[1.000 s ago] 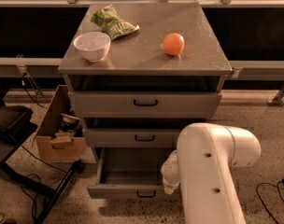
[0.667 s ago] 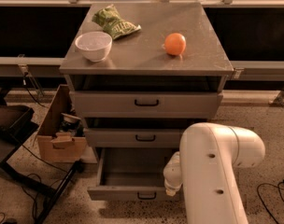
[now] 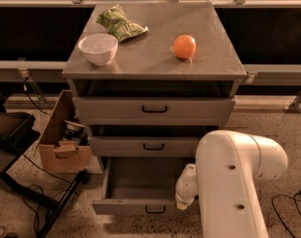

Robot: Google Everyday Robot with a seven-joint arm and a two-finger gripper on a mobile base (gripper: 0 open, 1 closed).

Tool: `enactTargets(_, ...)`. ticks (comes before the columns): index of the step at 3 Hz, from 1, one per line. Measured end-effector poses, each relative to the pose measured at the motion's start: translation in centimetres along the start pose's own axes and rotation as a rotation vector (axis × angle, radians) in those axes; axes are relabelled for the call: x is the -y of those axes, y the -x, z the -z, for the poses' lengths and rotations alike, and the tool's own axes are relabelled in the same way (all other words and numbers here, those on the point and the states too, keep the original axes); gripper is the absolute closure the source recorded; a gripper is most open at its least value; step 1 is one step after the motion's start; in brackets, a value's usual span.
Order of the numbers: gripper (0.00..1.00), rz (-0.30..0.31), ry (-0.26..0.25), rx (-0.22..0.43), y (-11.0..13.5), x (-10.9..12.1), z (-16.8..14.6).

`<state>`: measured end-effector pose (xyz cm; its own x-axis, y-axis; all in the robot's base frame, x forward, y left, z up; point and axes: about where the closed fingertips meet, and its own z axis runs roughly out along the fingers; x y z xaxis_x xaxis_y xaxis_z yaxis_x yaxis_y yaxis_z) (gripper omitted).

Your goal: Open bottom drawer

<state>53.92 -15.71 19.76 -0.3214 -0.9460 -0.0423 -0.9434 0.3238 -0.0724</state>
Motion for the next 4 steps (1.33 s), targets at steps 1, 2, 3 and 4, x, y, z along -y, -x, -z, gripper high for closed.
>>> enactTargets(1,1.0,0.004,-0.002,0.004,-0.5,-0.67,0.03)
enactTargets(2,0.82,0.004,-0.002,0.004,-0.5,-0.67,0.03)
enactTargets(3,0.58,0.004,-0.002,0.004,-0.5,-0.67,0.03)
enactTargets(4,0.28,0.004,-0.002,0.004,-0.5,-0.68,0.02)
